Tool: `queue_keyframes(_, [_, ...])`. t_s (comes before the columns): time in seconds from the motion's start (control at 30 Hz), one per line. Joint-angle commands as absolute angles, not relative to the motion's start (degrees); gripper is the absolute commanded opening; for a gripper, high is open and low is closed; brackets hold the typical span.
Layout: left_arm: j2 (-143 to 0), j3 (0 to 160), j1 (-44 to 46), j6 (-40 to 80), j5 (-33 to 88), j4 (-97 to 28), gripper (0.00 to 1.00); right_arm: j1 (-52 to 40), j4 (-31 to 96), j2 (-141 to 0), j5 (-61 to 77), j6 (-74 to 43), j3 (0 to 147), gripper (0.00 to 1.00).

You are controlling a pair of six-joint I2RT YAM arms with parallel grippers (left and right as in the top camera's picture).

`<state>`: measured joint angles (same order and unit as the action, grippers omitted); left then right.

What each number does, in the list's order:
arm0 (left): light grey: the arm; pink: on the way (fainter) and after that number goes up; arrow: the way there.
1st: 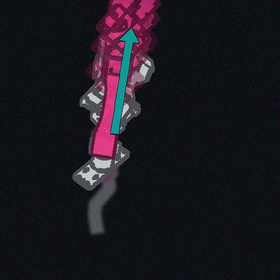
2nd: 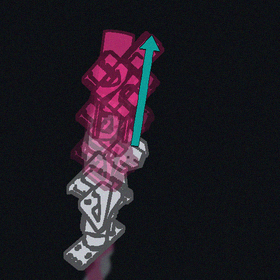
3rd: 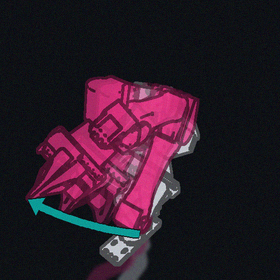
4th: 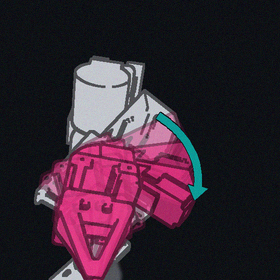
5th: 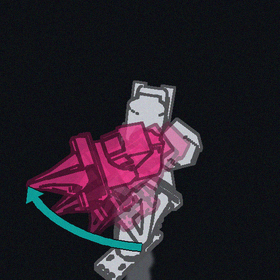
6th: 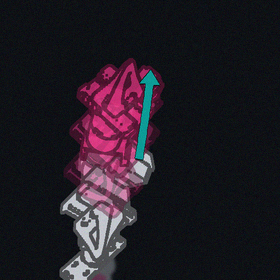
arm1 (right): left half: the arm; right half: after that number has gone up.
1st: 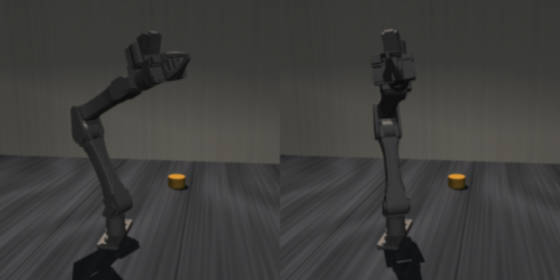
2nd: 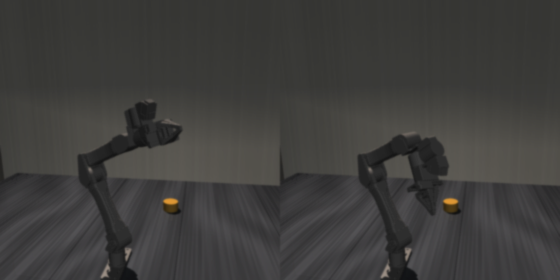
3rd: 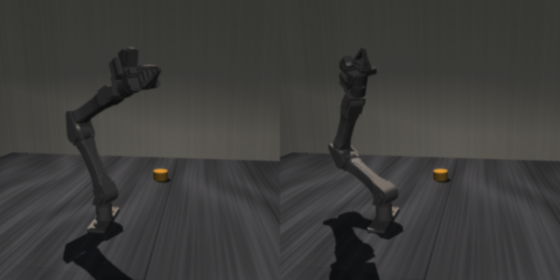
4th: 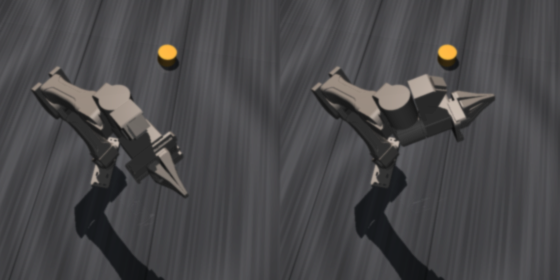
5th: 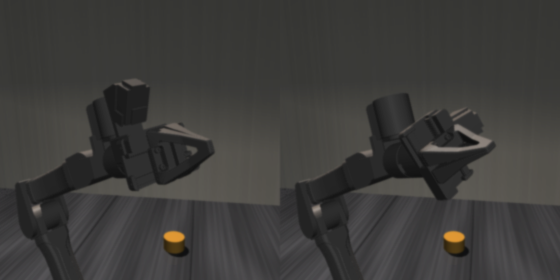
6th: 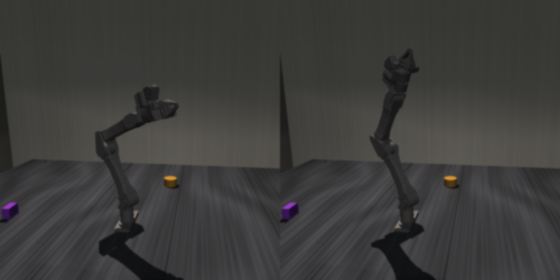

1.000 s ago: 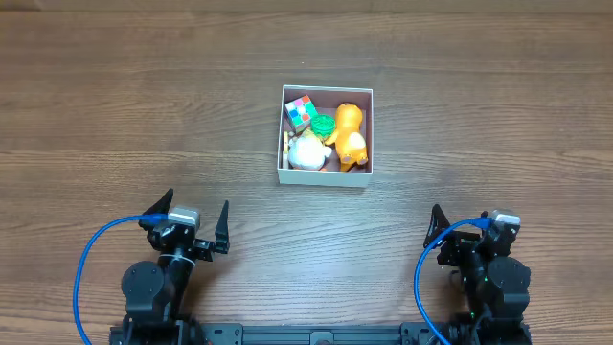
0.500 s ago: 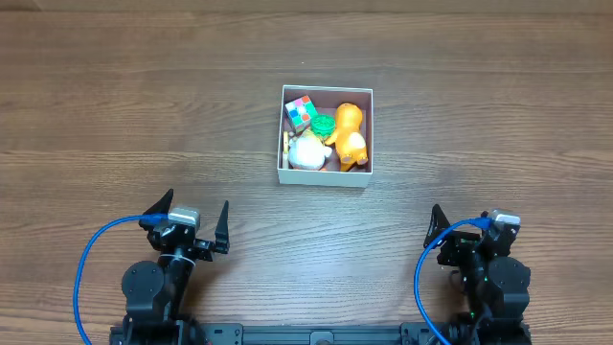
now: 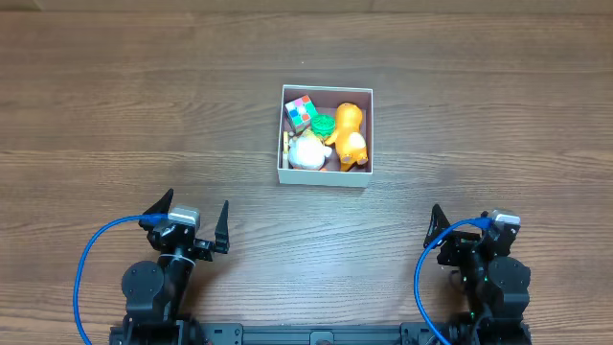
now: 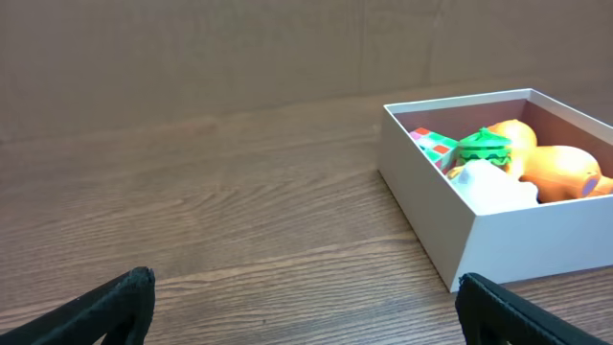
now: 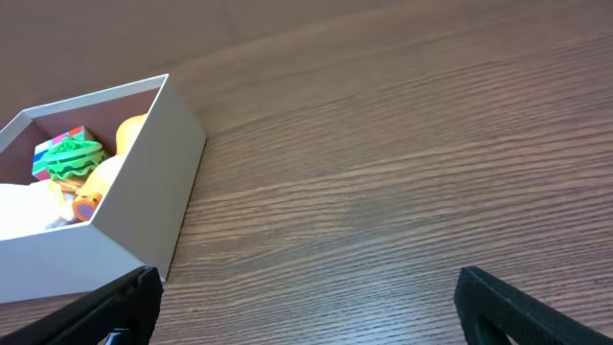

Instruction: Pack container

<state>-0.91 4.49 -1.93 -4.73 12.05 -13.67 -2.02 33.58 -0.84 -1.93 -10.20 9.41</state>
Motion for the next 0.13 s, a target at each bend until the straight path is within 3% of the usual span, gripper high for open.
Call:
queue_keyframes(0.0, [-0.25,4.19,-2.24,-5.61,12.95,-13.21,1.00,-2.13,33.67,-0.21,-2.48,-9.56,8.75,1.00])
queue_keyframes(0.1, [-0.25,4.19,-2.24,-5.61,12.95,-13.21,1.00,-2.13,33.65,-0.21,-2.48,-9.56,8.75,1.00])
